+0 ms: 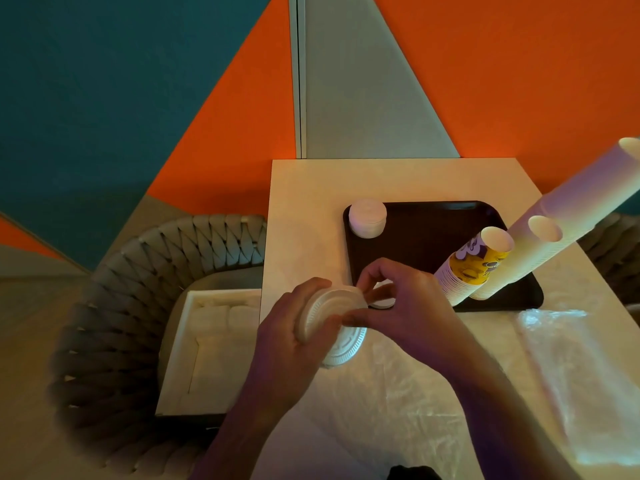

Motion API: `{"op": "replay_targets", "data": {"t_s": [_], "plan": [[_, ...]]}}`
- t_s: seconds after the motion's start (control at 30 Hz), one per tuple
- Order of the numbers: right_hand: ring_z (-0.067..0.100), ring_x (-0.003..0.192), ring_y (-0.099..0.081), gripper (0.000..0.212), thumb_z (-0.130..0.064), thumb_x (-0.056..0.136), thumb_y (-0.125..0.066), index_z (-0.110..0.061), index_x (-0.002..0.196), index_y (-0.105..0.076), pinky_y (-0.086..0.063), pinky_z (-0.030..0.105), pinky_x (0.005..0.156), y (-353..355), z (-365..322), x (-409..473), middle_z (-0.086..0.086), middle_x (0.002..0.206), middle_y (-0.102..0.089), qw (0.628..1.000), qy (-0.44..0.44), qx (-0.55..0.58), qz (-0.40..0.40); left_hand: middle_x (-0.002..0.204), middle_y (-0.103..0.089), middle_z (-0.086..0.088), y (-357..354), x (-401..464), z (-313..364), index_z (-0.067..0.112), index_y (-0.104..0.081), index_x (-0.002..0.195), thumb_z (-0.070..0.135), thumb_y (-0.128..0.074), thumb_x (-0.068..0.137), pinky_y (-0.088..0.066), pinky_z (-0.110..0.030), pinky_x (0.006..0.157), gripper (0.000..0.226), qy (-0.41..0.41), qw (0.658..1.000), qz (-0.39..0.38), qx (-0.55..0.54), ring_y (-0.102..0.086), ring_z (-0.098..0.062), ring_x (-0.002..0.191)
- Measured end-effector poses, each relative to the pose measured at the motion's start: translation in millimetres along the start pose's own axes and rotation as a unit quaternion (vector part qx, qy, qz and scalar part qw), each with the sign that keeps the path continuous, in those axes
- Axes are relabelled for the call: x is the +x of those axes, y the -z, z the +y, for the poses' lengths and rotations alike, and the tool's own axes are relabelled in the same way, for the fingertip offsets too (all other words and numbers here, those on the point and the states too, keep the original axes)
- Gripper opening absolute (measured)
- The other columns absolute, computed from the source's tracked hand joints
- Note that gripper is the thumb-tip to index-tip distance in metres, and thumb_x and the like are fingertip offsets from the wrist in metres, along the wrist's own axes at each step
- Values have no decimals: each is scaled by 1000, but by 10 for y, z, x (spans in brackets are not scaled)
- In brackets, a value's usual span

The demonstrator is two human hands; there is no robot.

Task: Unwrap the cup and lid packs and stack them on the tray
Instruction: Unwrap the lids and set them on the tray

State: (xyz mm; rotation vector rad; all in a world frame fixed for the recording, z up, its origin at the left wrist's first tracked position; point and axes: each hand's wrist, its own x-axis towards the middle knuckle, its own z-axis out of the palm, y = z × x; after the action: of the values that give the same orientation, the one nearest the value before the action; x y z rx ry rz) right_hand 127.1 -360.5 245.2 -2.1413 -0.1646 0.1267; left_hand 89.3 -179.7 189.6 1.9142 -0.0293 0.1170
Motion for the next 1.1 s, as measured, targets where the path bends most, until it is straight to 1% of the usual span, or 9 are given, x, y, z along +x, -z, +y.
{"op": "replay_targets", "data": {"t_s": [0.17,0.3,0.4,0.47,0.57,0.73,0.83,0.93,1.1], "plan": [[7,74,-68,35,-30,63,-95,-23,83,-68,-56,25,63,-6,3,9,-8,81,-70,1000,4,-18,7,117,-61,24,-27,3,14,62,-49,120,47,-64,86,-53,-13,80,41,7,1000,-2,4,-61,2,109],[16,61,-71,24,-24,73,-90,-19,81,-68,-60,35,60,74,32,36,1,76,-71,998,-28,49,-31,117,-61,26,6,27,106,59,-53,117,46,-67,83,-53,-14,77,39,15,998,-39,-49,-61,0,108],[18,67,-70,25,-35,72,-85,-18,82,-68,-62,40,62,117,87,66,5,78,-71,989,-51,121,-69,113,-61,26,54,39,200,59,-59,111,48,-68,76,-61,-32,63,39,40,983,-97,-153,-63,-4,106],[18,70,-66,29,-34,72,-80,-11,85,-68,-61,37,61,132,100,70,8,79,-69,978,-66,175,-87,112,-61,24,82,41,218,54,-62,111,45,-72,73,-61,-46,56,41,80,967,-125,-210,-64,-13,109],[19,73,-63,36,-28,75,-75,1,93,-64,-59,31,59,144,82,54,8,78,-65,958,-88,248,-113,111,-65,14,108,37,209,52,-65,107,44,-73,69,-61,-49,56,40,118,948,-130,-266,-68,-23,106],[17,70,-63,23,-21,81,-70,-7,97,-61,-54,26,50,120,98,49,10,81,-63,904,-144,388,-108,112,-68,11,140,35,191,49,-68,106,41,-73,71,-60,-47,55,37,128,939,-122,-294,-68,-23,106],[16,69,-64,18,-19,81,-70,-13,95,-60,-54,26,48,83,141,67,11,85,-60,887,-160,427,-72,110,-67,13,145,33,212,43,-70,105,30,-75,89,-61,-49,55,22,123,945,-134,-272,-68,-17,104],[13,67,-64,18,-19,82,-70,-15,93,-57,-53,25,47,51,162,75,6,83,-59,894,-146,420,-55,105,-67,17,141,32,229,40,-71,101,25,-64,84,-61,-50,56,24,127,949,-135,-254,-68,-9,100],[17,77,-69,19,-7,90,-71,-16,94,-55,-55,28,56,43,204,57,9,98,-61,934,-93,341,-51,105,-66,18,135,41,173,39,-69,101,29,-66,85,-62,-51,58,19,143,949,-137,-244,-66,-7,102]]}}
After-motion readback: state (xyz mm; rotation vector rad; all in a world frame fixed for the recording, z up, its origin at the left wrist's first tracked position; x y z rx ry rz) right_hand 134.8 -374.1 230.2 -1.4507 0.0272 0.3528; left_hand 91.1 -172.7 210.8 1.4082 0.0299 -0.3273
